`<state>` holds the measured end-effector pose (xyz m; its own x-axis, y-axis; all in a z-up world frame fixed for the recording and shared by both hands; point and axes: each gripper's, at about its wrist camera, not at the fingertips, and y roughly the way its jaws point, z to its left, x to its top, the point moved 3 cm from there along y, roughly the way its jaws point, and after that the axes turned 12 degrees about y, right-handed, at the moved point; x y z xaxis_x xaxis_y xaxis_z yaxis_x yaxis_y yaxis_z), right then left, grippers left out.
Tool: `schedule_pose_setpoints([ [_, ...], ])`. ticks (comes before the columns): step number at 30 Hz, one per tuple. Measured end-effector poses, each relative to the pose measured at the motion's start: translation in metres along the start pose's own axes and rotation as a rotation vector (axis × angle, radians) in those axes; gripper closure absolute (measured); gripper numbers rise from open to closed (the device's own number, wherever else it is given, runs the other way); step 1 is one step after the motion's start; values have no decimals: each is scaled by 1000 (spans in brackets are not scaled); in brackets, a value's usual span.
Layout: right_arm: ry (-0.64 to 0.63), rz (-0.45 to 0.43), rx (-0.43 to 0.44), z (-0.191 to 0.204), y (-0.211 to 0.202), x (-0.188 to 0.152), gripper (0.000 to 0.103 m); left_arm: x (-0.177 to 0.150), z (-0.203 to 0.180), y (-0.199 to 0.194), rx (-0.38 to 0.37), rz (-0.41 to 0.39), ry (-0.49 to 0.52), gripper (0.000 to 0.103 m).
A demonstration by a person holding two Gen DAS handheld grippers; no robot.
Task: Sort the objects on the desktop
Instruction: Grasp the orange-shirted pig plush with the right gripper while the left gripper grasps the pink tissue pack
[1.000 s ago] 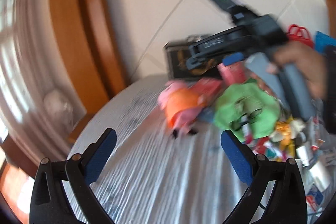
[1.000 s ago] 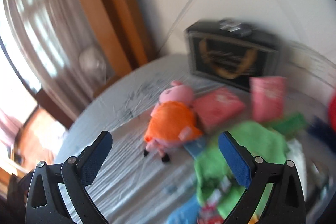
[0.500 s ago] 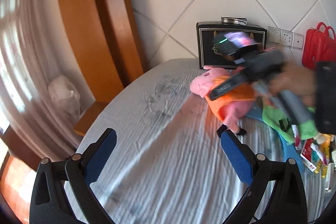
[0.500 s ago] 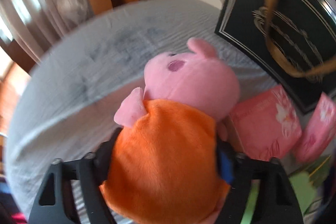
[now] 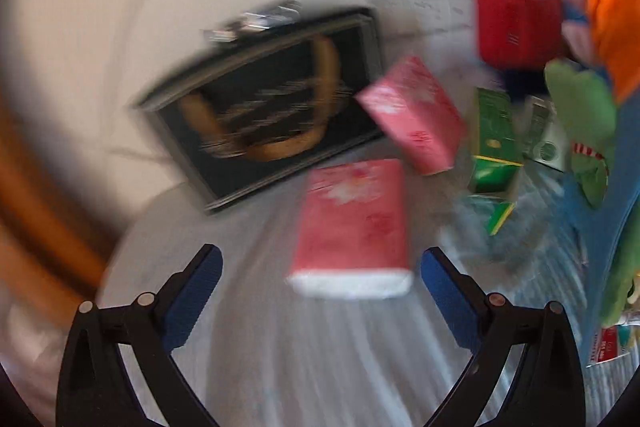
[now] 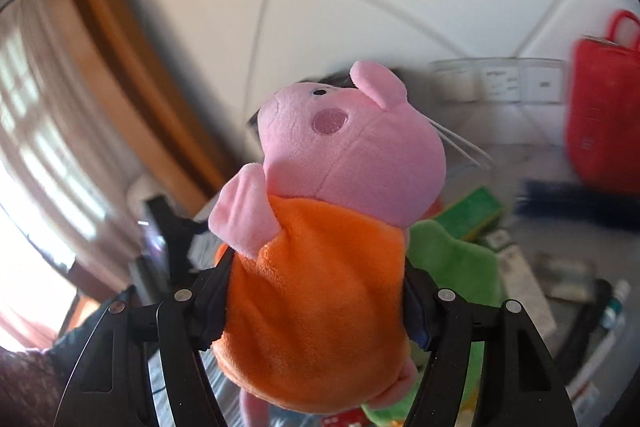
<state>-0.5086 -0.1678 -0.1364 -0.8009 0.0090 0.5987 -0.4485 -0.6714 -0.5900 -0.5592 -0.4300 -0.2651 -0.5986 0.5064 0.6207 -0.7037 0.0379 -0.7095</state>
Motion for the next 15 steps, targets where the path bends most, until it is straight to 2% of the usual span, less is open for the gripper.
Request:
schedule_pose_setpoints([
  [4, 40, -30, 10, -13, -4, 5, 34, 7, -4, 46, -97, 62, 12, 2],
  [8, 55, -29, 36, -17, 3, 10, 34, 6, -6, 77, -101, 132, 45, 2],
  [10, 52, -27, 43, -16, 13, 12, 34, 4, -6, 85, -121, 148, 35, 10],
  [11, 55, -25, 48, -15, 16, 14, 34, 2, -7, 88, -136, 161, 24, 10],
  [15, 82, -33, 75, -16, 28, 13, 34, -6, -11, 76, -98, 134, 3, 15],
])
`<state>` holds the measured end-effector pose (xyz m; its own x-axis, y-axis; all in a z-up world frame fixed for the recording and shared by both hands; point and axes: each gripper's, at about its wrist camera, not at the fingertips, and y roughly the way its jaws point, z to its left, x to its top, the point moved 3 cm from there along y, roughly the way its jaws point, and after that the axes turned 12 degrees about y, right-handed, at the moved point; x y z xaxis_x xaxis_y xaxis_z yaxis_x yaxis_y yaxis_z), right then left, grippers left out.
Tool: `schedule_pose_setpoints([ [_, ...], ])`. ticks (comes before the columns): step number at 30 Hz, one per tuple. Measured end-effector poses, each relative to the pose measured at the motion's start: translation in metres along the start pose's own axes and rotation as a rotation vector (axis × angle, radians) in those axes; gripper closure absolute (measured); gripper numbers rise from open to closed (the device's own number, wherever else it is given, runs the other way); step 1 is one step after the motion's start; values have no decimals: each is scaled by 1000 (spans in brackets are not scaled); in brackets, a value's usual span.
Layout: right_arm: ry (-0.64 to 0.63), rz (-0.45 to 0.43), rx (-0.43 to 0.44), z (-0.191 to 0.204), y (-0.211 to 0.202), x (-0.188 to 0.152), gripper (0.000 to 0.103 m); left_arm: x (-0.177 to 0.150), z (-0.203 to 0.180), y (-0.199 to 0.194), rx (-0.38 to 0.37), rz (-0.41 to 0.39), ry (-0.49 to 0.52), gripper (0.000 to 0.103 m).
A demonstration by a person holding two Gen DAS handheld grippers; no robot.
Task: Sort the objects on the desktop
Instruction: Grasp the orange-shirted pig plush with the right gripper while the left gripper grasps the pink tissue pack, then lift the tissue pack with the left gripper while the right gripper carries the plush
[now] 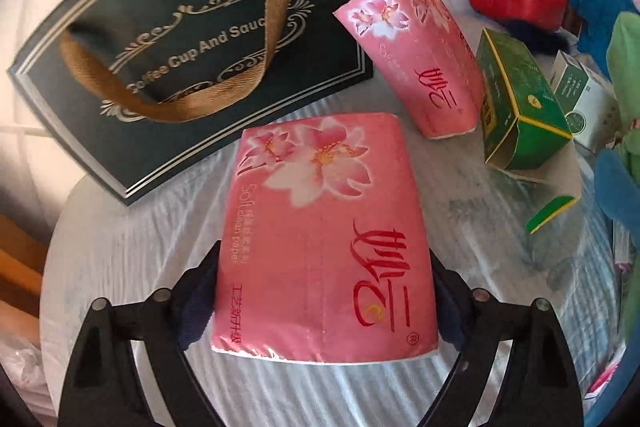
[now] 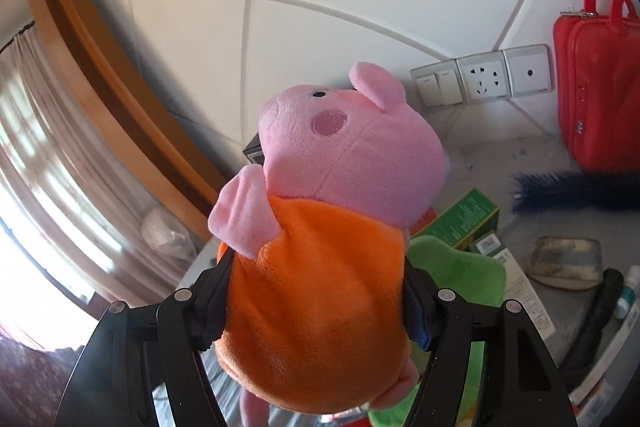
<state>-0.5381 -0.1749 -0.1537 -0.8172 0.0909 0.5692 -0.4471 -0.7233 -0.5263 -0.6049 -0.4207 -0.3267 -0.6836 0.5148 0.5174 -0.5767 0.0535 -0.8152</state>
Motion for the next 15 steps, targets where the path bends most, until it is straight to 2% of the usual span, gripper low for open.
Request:
schedule_pose_setpoints([
  [3, 3, -6, 9, 4, -2, 1, 34, -12, -4, -18, 40, 3, -24, 17],
  [6, -22, -27, 17, 17, -13, 2, 35, -24, -9, -55, 86, -26, -47, 18],
  [11, -41, -53, 21, 35, -40, -2, 41, -39, -27, -153, 188, -98, -31, 18],
  [13, -53, -57, -2, 38, -54, -9, 42, -44, -40, -201, 206, -149, -36, 18],
  [15, -57, -50, -31, 37, -67, -21, 44, -50, -41, -232, 225, -177, -45, 18],
])
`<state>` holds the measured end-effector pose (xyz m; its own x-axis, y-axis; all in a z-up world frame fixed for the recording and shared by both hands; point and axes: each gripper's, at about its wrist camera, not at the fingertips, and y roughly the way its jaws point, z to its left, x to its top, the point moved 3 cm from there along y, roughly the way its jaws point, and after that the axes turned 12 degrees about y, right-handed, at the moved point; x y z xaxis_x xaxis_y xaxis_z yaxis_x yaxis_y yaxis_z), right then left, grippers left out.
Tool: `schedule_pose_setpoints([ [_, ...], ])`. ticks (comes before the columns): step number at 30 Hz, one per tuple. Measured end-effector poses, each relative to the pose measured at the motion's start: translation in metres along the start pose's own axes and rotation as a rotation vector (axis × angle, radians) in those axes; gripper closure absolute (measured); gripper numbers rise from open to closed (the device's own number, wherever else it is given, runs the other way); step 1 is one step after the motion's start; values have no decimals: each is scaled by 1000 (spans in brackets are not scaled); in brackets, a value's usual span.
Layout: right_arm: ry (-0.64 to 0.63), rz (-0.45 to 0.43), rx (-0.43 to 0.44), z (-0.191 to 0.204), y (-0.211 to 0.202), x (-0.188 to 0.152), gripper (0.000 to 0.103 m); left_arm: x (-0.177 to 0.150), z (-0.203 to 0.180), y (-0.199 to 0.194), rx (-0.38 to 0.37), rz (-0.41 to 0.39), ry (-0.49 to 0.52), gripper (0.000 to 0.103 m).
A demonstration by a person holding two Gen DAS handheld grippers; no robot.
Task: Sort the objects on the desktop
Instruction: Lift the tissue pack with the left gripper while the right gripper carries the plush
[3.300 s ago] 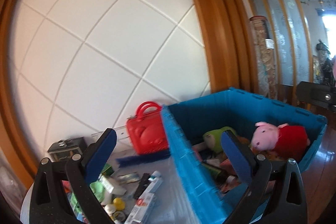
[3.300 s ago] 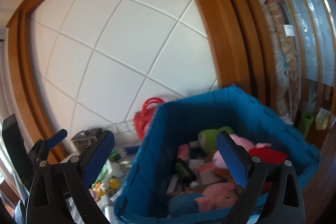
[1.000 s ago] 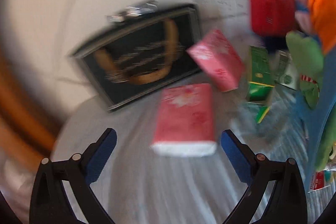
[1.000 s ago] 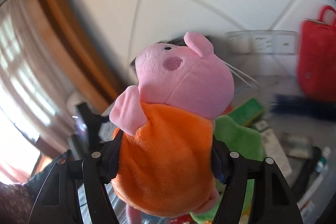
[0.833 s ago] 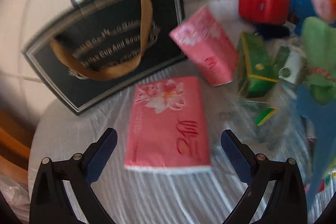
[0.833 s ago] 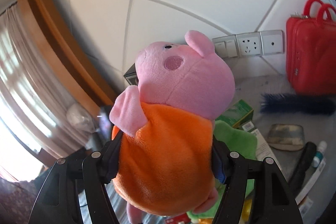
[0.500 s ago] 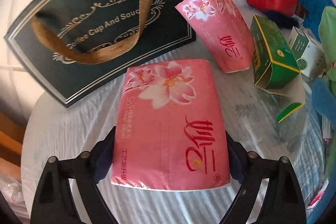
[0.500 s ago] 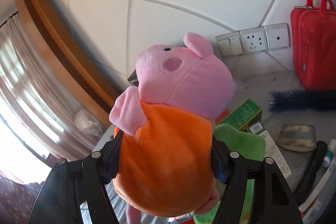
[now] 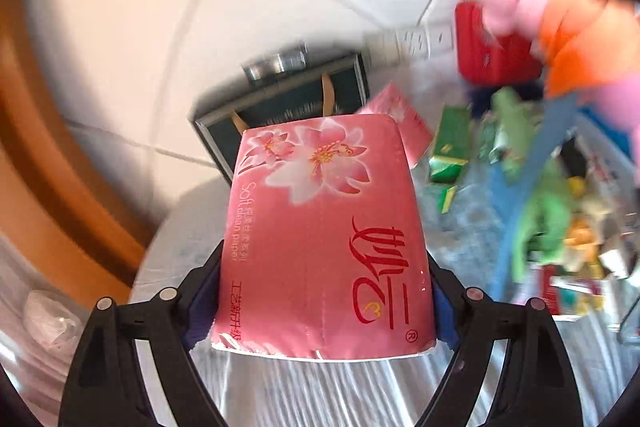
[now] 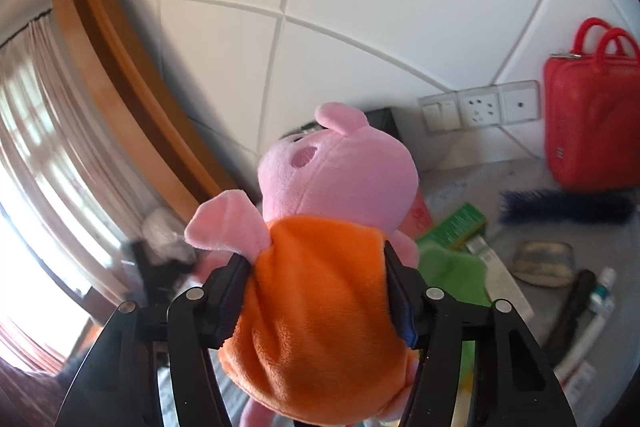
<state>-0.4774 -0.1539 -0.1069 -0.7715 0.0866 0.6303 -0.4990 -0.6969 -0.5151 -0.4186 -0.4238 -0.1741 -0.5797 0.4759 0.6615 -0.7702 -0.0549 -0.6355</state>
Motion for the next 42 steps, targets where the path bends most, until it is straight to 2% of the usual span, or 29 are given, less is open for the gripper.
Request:
schedule_pose_setpoints([
  [3, 27, 22, -54, -9, -24, -25, 47, -2, -10, -49, 4, -20, -37, 18],
  [7, 83, 45, -117, -27, -61, -61, 52, -10, -40, -88, -4, -32, -32, 18],
  [12, 90, 60, -218, -44, -103, -106, 57, -4, -73, -120, -40, -66, -11, 18],
  [16, 95, 65, -263, -52, -124, -132, 60, 7, -97, -139, -72, -88, 16, 18],
  [19, 94, 56, -275, -52, -142, -141, 63, 14, -113, -152, -98, -111, 35, 18],
  [21, 84, 35, -287, -50, -158, -145, 70, 20, -123, -158, -111, -122, 42, 18],
  [23, 72, 16, -296, -46, -173, -145, 98, 25, -133, -161, -136, -135, 47, 18],
  [26, 22, 21, -354, -44, -178, -147, 99, 32, -147, -166, -159, -150, 58, 18],
  [27, 22, 29, -351, -46, -176, -149, 103, 34, -151, -165, -167, -152, 58, 18],
  [34, 86, 21, -355, -67, -185, -159, 103, 35, -168, -168, -207, -144, 79, 17],
  [36, 93, -4, -397, -76, -195, -158, 102, 35, -174, -169, -221, -142, 83, 17],
  [37, 83, -5, -421, -81, -199, -161, 99, 35, -177, -171, -229, -145, 86, 17],
  [39, 69, 38, -423, -93, -204, -172, 79, 34, -186, -175, -242, -152, 92, 17],
  [41, 78, 110, -410, -102, -206, -192, 3, 33, -193, -176, -257, -156, 95, 17],
  [42, 52, 133, -398, -103, -206, -204, 1, 34, -196, -175, -270, -154, 95, 17],
])
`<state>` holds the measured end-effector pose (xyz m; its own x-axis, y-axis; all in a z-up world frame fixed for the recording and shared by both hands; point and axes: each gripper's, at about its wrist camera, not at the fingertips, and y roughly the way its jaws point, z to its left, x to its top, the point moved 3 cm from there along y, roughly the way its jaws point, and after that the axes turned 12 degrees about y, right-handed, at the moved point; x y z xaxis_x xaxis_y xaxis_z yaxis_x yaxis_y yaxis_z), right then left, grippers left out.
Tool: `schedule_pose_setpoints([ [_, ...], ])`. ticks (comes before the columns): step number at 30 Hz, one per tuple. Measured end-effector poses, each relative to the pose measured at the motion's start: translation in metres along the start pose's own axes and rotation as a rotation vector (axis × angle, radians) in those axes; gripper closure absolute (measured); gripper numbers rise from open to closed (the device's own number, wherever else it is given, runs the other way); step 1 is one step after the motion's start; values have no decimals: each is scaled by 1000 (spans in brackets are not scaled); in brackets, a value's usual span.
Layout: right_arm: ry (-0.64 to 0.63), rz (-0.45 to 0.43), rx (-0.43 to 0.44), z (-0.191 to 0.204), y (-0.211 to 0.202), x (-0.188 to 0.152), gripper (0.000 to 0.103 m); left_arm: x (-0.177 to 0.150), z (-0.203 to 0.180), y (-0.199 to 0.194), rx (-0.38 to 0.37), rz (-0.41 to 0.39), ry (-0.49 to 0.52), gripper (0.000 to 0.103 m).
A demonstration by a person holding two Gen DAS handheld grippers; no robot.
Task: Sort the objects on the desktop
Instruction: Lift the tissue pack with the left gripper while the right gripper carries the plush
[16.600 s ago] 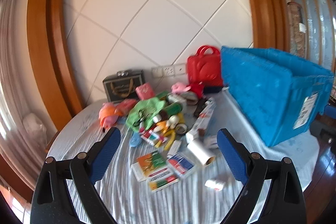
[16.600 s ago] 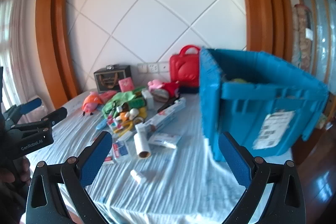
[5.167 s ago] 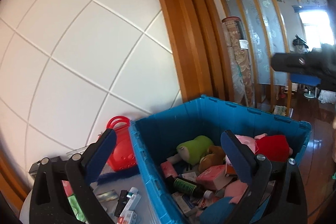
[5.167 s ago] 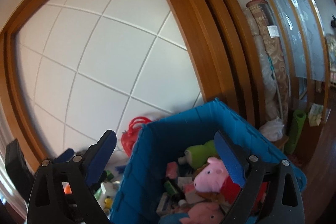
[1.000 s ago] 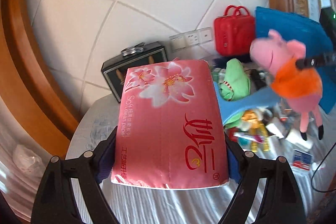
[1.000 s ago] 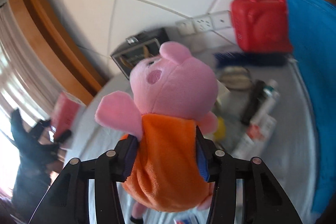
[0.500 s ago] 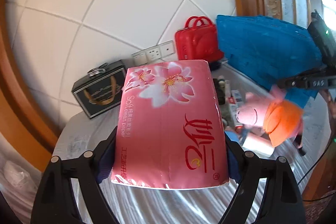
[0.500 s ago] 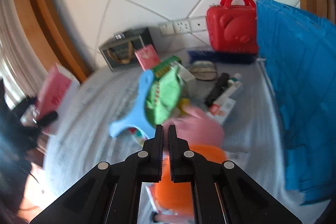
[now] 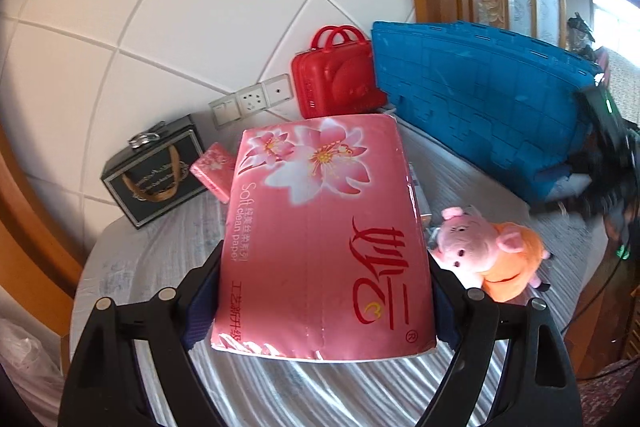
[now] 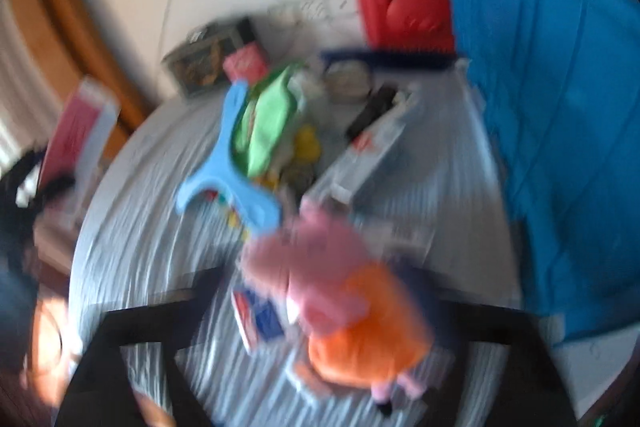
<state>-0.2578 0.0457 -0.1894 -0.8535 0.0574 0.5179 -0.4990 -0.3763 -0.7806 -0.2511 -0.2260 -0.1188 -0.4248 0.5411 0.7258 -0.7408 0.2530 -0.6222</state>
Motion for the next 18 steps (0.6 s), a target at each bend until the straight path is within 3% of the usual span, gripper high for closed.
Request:
schedule_pose_setpoints([
  [4, -248, 44, -131, 8, 28, -26, 1, 1, -12, 7, -25, 15, -1, 17],
  [7, -328, 135, -146, 1, 69, -31, 1, 2, -20, 8, -33, 25, -12, 17],
  [9, -316, 204, -130, -9, 97, -32, 20, 1, -25, 8, -29, 35, -10, 17],
  [10, -306, 237, -142, -13, 108, -35, 24, 1, -28, 7, -25, 40, -6, 17],
  [12, -342, 223, -229, -16, 119, -38, 38, 2, -31, 6, -22, 46, -5, 17],
  [13, -300, 228, -227, -19, 117, -34, 43, 4, -32, 4, -17, 41, -4, 17],
  [15, -202, 206, -191, -22, 99, -23, 48, 8, -32, -1, -8, 24, 2, 17],
  [18, -107, 88, -155, -19, 48, -7, 49, 24, -33, -10, 14, -26, 13, 17],
])
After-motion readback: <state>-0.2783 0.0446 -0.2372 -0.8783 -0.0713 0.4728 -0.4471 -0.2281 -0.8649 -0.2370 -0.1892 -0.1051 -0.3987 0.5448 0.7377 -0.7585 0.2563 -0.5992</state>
